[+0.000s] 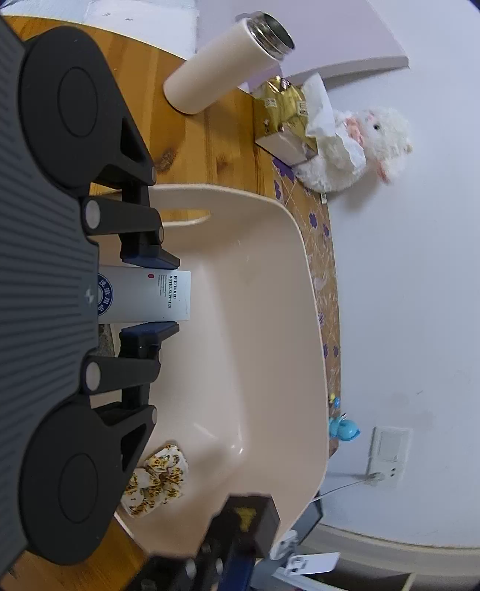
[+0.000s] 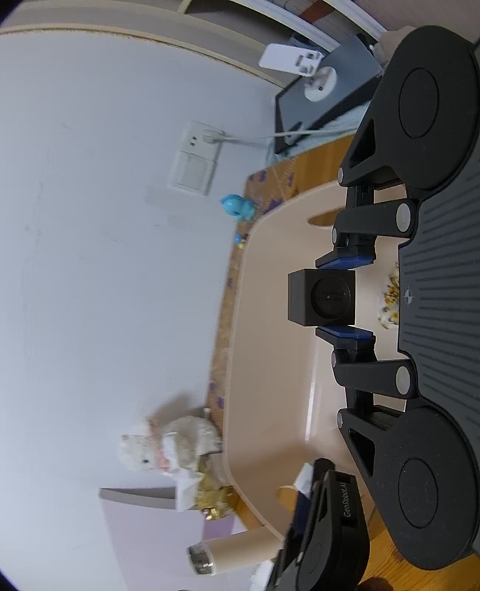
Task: Organize objects
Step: 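Lift both boxes into the beige bin and open both grippers, then move both open grippers back toward the remaining table items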
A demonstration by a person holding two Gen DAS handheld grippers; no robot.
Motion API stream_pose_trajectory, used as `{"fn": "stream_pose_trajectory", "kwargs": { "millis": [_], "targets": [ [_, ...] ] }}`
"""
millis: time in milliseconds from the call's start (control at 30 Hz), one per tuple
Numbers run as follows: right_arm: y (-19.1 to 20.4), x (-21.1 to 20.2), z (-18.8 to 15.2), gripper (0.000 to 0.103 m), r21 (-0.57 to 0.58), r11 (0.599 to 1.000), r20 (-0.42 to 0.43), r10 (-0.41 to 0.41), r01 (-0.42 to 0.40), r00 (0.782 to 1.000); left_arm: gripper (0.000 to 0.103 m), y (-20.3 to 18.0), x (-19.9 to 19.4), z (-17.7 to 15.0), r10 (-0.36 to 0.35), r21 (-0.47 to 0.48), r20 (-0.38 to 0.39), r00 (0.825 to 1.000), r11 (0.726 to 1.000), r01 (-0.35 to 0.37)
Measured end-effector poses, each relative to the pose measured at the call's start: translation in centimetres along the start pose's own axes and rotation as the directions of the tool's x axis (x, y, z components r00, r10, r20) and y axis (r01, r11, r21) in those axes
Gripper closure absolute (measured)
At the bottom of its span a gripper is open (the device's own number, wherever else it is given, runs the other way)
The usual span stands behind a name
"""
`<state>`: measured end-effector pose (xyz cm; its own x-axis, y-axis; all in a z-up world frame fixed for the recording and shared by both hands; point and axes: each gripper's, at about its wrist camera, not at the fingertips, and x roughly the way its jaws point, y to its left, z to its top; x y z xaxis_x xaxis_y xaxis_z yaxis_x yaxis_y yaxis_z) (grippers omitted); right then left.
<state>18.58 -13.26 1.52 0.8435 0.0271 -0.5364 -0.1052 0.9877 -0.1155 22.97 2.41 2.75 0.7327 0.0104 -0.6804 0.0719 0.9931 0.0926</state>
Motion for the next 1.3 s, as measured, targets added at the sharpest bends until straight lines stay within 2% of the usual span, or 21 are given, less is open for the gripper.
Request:
{"fn": "stream_pose_trajectory", "kwargs": {
  "millis": [167,267,300,333,400,433,467,633,733,900,1100,1300],
  "targets": [
    [0.5,1.6,-1.2,0.075,-0.007,1.000,-0.058,-0.004,0.003,0.998,0.071,-1.0,0.2,-0.1,0.022,0.070,0.007,1.000,0.997,-0.023],
    [0.3,1.3,-1.5,0.075,-0.002,1.000,-0.056,-0.006,0.006,0.998,0.070,-1.4,0.2,-0.3,0.019,0.083,0.005,1.000,0.996,-0.019],
    [0.3,1.1,-1.4,0.073,-0.004,1.000,-0.053,-0.008,0.008,0.999,0.070,-1.4,0.1,-0.4,0.022,0.082,0.008,1.000,0.996,-0.022],
    [0.2,0.9,-1.4,0.065,-0.007,1.000,-0.048,-0.013,0.012,0.999,0.067,-1.4,0.0,-0.4,0.024,0.080,0.012,1.000,0.996,-0.025],
    [0.1,0.2,-1.2,0.064,-0.015,1.000,-0.030,-0.015,0.015,0.999,0.045,-1.3,-0.3,-0.3,0.026,0.072,0.016,1.000,0.997,-0.027],
    [0.0,-0.2,-1.2,0.061,-0.016,1.000,-0.024,-0.017,0.017,1.000,0.028,-1.1,-0.6,-0.3,0.022,0.061,0.026,0.999,0.998,-0.024],
    [0.0,-0.6,-1.2,0.059,-0.017,1.000,-0.018,-0.023,0.023,1.000,0.025,-0.9,-1.0,-0.3,0.015,0.050,0.039,0.999,0.999,-0.016],
    [-0.8,-2.5,-1.3,0.041,0.013,1.000,0.006,-0.024,0.024,1.000,0.025,-0.1,-3.0,-0.3,-0.005,0.032,0.059,0.998,0.999,0.003],
    [-1.2,-4.0,-1.6,0.034,0.039,0.999,0.026,-0.014,0.013,1.000,0.024,0.2,-4.5,-0.5,-0.005,0.043,0.076,0.997,0.999,0.002],
    [-1.9,-6.2,-2.8,0.028,0.076,0.997,0.031,0.007,-0.009,1.000,0.020,0.7,-7.1,-1.5,-0.017,0.036,0.097,0.995,0.999,0.014],
    [-1.2,-7.9,-4.9,0.024,0.063,0.998,0.007,0.018,-0.018,1.000,0.016,1.3,-9.2,-3.8,-0.009,0.028,0.104,0.995,1.000,0.006],
    [0.4,-7.9,-7.4,0.024,0.052,0.998,-0.056,0.039,-0.037,0.998,0.016,1.5,-9.3,-5.9,-0.026,0.031,0.067,0.997,0.999,0.024]
  ]
}}
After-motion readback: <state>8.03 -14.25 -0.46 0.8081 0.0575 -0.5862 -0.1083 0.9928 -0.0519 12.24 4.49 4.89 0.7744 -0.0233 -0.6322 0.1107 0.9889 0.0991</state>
